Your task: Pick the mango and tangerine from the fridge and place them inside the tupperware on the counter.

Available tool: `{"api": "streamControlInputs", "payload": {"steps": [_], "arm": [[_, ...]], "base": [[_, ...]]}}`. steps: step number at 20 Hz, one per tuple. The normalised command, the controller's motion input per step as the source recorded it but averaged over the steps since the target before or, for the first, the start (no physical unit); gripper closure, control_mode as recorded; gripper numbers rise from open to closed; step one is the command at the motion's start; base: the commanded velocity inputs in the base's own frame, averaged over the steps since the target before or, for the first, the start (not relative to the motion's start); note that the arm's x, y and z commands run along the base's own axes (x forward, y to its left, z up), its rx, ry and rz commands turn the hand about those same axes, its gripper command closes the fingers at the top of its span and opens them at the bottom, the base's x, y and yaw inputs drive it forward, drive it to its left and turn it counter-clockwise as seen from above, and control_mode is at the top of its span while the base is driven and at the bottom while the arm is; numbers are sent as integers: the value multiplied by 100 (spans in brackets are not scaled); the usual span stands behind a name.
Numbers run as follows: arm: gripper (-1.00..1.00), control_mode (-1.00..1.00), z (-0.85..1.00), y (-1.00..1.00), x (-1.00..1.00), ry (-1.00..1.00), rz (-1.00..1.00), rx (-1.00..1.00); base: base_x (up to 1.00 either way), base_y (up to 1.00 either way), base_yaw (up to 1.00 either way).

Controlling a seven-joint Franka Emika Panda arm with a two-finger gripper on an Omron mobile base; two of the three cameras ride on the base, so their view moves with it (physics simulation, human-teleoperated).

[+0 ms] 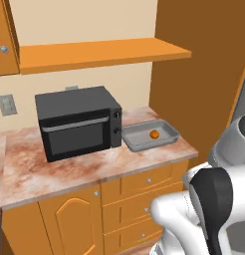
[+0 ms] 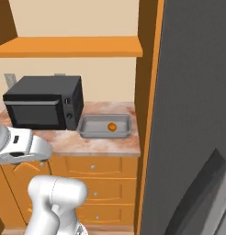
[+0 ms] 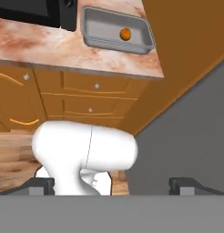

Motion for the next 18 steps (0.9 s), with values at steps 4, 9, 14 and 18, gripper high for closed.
{"api": "streamControlInputs", "payload": {"steps": [4,9,14,18], "arm": [[-100,100,0,0,0,0,0,0],[-100,100,0,0,0,0,0,0],[-100,100,0,0,0,0,0,0],[-100,100,0,0,0,0,0,0]], "base": [[-100,0,0],[-100,0,0],[-100,-30,-21],[-85,-67,-38]]}}
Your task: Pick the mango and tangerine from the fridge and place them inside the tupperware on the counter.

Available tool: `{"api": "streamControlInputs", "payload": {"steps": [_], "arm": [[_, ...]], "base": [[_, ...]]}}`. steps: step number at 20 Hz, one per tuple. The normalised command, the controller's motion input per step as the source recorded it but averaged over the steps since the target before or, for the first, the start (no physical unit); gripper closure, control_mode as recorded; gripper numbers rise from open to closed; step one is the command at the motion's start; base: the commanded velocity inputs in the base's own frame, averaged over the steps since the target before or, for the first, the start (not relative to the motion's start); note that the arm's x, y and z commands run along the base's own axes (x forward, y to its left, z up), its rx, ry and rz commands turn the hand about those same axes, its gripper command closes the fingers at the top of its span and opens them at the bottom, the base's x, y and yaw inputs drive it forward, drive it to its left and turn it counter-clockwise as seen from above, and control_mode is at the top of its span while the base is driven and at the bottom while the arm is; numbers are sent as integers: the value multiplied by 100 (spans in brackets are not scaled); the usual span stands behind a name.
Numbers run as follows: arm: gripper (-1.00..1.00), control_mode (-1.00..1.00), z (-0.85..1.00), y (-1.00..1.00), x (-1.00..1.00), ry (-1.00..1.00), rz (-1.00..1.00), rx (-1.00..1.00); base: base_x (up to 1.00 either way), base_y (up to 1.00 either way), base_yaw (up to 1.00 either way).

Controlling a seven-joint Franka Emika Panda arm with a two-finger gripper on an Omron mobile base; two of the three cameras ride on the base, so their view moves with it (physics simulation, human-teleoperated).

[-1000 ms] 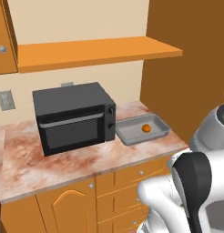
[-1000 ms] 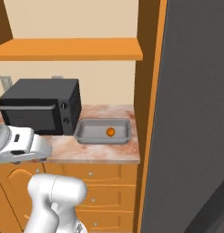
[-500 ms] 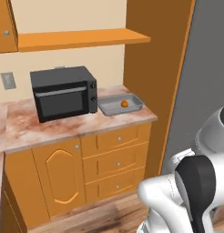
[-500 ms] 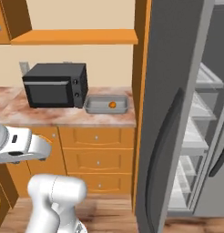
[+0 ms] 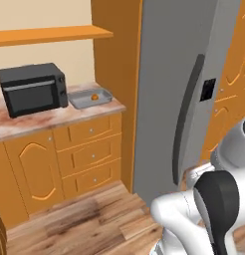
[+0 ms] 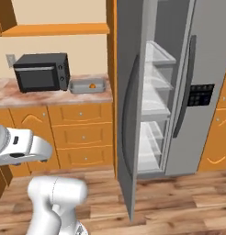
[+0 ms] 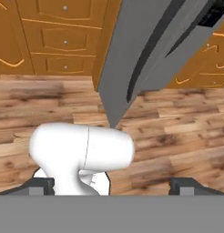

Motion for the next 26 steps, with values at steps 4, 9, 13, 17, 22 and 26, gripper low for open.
{"api": "streamControlInputs", "payload": {"steps": [4,9,13,17,22,26], "arm": [[-100,100,0,0,0,0,0,0],[-100,100,0,0,0,0,0,0],[-100,100,0,0,0,0,0,0],[-100,100,0,0,0,0,0,0],[-100,100,0,0,0,0,0,0],[-100,100,0,0,0,0,0,0]], "base": [[-61,-76,-36],[-6,-85,-15],[31,-77,1],[43,-72,4],[41,-72,11],[62,-61,41]]}}
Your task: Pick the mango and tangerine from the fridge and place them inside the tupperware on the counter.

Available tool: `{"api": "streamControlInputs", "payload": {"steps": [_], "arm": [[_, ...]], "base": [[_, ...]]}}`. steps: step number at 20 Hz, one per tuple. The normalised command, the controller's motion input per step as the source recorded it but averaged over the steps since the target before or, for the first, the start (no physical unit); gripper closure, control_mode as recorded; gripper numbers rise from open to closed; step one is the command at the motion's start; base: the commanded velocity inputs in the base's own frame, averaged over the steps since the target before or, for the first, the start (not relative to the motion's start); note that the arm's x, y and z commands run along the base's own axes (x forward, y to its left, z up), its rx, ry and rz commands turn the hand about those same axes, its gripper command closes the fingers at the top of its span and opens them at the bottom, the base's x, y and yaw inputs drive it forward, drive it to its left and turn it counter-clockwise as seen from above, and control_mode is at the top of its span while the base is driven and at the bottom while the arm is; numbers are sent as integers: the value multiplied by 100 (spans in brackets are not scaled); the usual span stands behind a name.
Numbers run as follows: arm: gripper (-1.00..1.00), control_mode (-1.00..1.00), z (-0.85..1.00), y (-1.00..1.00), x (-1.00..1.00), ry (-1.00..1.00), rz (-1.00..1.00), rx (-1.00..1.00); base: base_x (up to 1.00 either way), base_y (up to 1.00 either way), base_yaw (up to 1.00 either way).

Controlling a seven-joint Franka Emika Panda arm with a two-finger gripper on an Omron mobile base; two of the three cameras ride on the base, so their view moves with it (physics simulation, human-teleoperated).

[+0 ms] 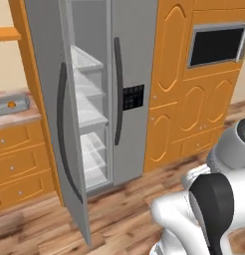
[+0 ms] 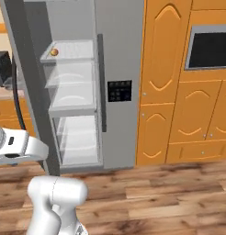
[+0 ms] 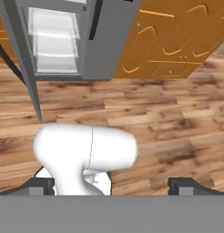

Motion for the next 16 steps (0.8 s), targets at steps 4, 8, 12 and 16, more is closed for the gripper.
{"api": "streamControlInputs", "payload": {"steps": [4,8,12,16], "arm": [[-100,100,0,0,0,0,0,0],[-100,100,0,0,0,0,0,0],[-100,100,0,0,0,0,0,0],[-100,100,0,0,0,0,0,0]], "base": [[61,-57,54],[60,-54,58],[54,-60,49],[74,-52,39]]}}
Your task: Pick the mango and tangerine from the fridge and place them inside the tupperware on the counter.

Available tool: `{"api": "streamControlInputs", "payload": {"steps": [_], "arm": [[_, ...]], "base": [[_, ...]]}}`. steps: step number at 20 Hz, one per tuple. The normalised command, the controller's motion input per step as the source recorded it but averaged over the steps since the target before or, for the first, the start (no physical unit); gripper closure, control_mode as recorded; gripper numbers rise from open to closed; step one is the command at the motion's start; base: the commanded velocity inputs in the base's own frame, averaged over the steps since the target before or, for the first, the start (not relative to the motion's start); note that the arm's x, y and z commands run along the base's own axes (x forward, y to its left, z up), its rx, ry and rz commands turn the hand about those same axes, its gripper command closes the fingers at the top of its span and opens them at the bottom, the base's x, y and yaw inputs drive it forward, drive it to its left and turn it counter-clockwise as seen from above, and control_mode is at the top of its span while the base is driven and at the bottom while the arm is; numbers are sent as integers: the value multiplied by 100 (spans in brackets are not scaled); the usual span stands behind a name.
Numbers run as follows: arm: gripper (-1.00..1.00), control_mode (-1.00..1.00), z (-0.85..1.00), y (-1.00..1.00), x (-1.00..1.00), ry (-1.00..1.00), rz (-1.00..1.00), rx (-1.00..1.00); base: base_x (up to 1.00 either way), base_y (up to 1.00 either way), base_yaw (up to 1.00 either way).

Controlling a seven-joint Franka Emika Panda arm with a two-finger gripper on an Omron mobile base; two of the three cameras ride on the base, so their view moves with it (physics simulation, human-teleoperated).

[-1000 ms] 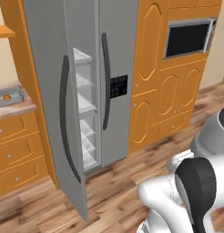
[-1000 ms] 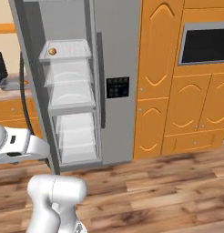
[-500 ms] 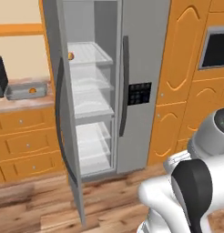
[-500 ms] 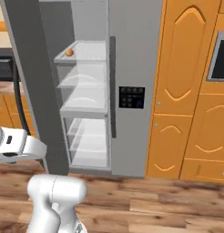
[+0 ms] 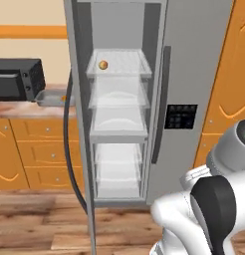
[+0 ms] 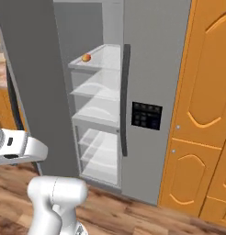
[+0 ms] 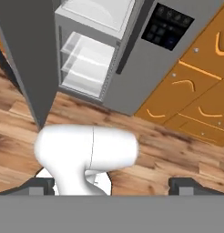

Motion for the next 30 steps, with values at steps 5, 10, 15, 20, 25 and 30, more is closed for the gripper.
{"api": "streamControlInputs", "payload": {"steps": [5,10,15,20,25,30], "arm": [[-100,100,0,0,0,0,0,0],[-100,100,0,0,0,0,0,0],[-100,100,0,0,0,0,0,0],[-100,100,0,0,0,0,0,0],[-100,100,0,0,0,0,0,0],[-100,100,0,0,0,0,0,0]], "base": [[79,-52,39],[72,-54,37],[35,-48,26],[23,-18,8],[47,0,0],[60,0,0]]}}
